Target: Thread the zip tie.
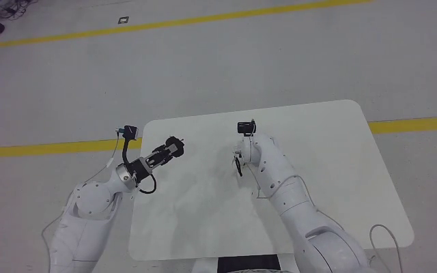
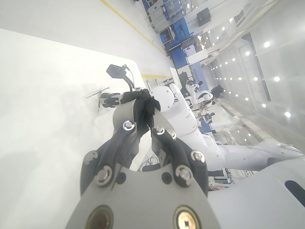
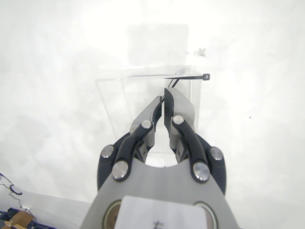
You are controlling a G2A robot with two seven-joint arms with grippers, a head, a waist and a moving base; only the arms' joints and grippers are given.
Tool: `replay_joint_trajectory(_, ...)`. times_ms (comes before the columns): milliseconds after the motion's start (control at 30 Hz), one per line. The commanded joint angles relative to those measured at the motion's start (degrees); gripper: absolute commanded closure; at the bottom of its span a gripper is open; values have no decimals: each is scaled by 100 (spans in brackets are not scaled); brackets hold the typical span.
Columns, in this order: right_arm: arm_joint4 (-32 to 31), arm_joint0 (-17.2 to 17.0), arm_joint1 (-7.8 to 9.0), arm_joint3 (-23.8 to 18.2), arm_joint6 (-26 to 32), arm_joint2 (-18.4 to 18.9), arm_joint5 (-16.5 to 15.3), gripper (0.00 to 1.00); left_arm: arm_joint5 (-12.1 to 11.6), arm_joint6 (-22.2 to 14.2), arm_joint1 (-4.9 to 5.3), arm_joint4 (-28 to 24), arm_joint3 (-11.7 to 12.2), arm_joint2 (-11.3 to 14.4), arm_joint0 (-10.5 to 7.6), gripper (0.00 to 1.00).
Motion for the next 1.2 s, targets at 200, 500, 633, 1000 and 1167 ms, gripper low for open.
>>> replay_joint_trajectory(200, 0, 1, 29, -49, 36, -92, 0, 64, 0, 0, 0, 0, 0, 0, 0, 100)
replay_joint_trajectory(500, 0, 216, 55, 290, 173, -245, 0, 69, 0, 0, 0, 0, 0, 0, 0, 100)
replay_joint_trajectory(633, 0, 330, 47, 452, 206, -287, 0, 72, 0, 0, 0, 0, 0, 0, 0, 100)
replay_joint_trajectory(1000, 0, 451, 24, 650, 181, -289, 0, 94, 0, 0, 0, 0, 0, 0, 0, 100)
replay_joint_trajectory(1167, 0, 487, 20, 707, 166, -287, 0, 100, 0, 0, 0, 0, 0, 0, 0, 100)
